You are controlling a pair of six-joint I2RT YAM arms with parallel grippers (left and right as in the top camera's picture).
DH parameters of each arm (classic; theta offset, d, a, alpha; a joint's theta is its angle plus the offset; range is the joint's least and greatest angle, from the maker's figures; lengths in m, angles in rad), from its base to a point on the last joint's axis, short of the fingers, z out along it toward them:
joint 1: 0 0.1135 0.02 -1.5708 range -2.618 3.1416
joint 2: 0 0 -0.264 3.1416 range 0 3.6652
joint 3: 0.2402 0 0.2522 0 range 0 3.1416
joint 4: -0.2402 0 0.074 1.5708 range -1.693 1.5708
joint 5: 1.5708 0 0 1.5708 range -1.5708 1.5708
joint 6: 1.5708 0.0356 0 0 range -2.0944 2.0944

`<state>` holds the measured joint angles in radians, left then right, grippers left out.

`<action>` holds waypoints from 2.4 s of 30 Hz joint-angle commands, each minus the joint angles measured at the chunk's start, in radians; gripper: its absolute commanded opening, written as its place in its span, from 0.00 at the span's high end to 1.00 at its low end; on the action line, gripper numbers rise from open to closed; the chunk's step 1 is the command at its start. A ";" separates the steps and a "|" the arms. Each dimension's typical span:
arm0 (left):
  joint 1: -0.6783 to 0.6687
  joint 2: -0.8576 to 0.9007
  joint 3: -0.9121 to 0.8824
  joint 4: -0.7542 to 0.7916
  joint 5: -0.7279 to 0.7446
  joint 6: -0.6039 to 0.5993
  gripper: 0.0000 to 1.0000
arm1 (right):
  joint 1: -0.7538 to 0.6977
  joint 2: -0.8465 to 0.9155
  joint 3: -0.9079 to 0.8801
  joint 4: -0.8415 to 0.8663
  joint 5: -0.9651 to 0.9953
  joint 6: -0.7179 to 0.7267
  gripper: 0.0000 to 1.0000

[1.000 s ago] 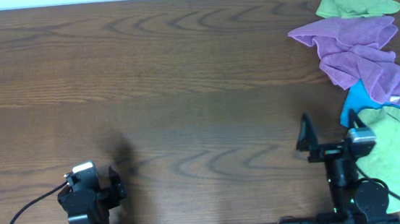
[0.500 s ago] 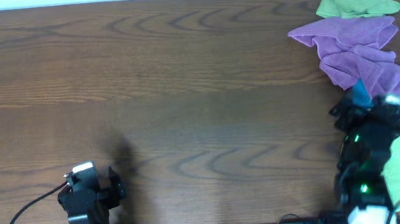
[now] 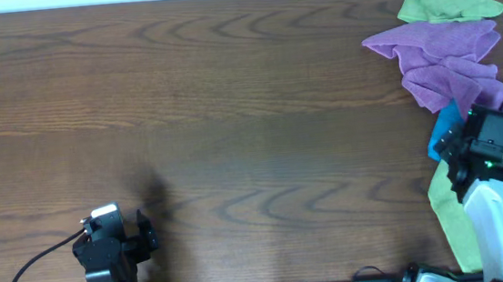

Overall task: Fold the cloth
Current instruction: 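Grasp the green cloth from the pile with the right gripper, then lift the green cloth and drop it at table center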

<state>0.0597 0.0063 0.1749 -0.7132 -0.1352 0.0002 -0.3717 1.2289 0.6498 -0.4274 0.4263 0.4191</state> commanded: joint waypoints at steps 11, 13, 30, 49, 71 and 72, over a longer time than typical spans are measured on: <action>-0.003 -0.002 -0.011 -0.009 -0.010 -0.004 0.05 | -0.185 0.153 0.021 0.082 -0.132 -0.010 0.03; -0.003 -0.002 -0.011 -0.009 -0.010 -0.004 0.05 | -0.185 0.187 0.021 0.116 -0.150 -0.028 0.03; -0.003 -0.002 -0.011 -0.009 -0.010 -0.004 0.04 | -0.183 0.235 0.052 0.206 -0.381 -0.071 0.99; -0.003 -0.002 -0.011 -0.009 -0.009 -0.004 0.05 | 0.473 0.031 0.364 0.463 -1.108 0.003 0.99; -0.003 -0.002 -0.011 -0.009 -0.010 -0.004 0.05 | 0.383 0.229 0.415 0.044 -0.943 -0.229 0.27; -0.003 -0.002 -0.011 -0.009 -0.010 -0.004 0.05 | 0.425 0.263 0.415 0.037 -0.937 -0.276 0.34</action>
<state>0.0578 0.0063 0.1749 -0.7136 -0.1356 -0.0002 -0.0219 1.4319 1.0706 -0.3817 -0.4957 0.2550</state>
